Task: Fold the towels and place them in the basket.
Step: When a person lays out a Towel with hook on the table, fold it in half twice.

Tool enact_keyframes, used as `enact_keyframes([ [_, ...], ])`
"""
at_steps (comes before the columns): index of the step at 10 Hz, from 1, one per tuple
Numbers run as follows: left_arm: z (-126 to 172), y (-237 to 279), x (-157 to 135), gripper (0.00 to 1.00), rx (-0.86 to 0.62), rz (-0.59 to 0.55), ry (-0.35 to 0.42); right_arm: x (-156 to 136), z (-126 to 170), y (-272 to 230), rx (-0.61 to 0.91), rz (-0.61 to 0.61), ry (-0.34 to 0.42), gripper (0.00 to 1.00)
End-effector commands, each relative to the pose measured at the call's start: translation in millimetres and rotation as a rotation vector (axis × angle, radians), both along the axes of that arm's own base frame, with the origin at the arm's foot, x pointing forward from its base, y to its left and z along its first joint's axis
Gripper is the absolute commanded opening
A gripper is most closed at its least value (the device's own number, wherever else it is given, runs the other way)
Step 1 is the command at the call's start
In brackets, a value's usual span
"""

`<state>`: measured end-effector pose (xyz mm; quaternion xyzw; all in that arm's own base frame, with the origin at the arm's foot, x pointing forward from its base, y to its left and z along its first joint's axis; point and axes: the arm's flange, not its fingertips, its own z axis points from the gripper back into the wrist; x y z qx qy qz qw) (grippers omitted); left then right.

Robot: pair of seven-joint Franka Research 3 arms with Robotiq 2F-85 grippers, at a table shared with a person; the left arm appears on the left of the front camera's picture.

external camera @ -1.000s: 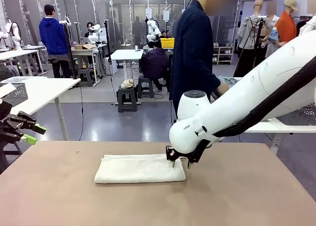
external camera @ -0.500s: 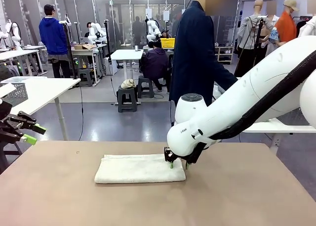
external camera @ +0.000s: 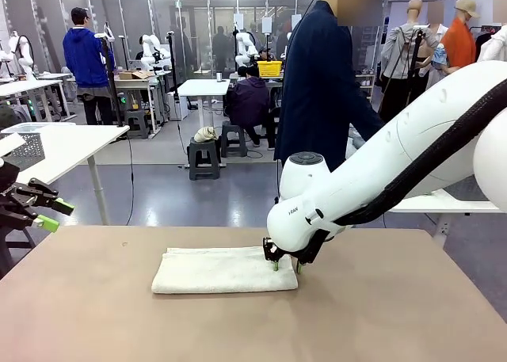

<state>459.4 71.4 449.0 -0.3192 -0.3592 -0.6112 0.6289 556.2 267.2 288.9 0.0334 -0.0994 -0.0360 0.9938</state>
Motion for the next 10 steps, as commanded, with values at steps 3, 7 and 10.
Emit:
enact_keyframes([
  [3, 0, -1, -3, 0.66, -0.002, 0.005, -0.006, 3, -6, 6, -0.009, -0.035, -0.02, 0.23],
  [7, 0, -1, -3, 0.66, -0.002, 0.005, -0.006, 2, -8, 3, -0.018, -0.045, -0.013, 0.0],
  [10, 0, -1, -3, 0.66, -0.002, 0.005, -0.006, 0, -6, -6, -0.018, -0.018, -0.013, 0.0],
])
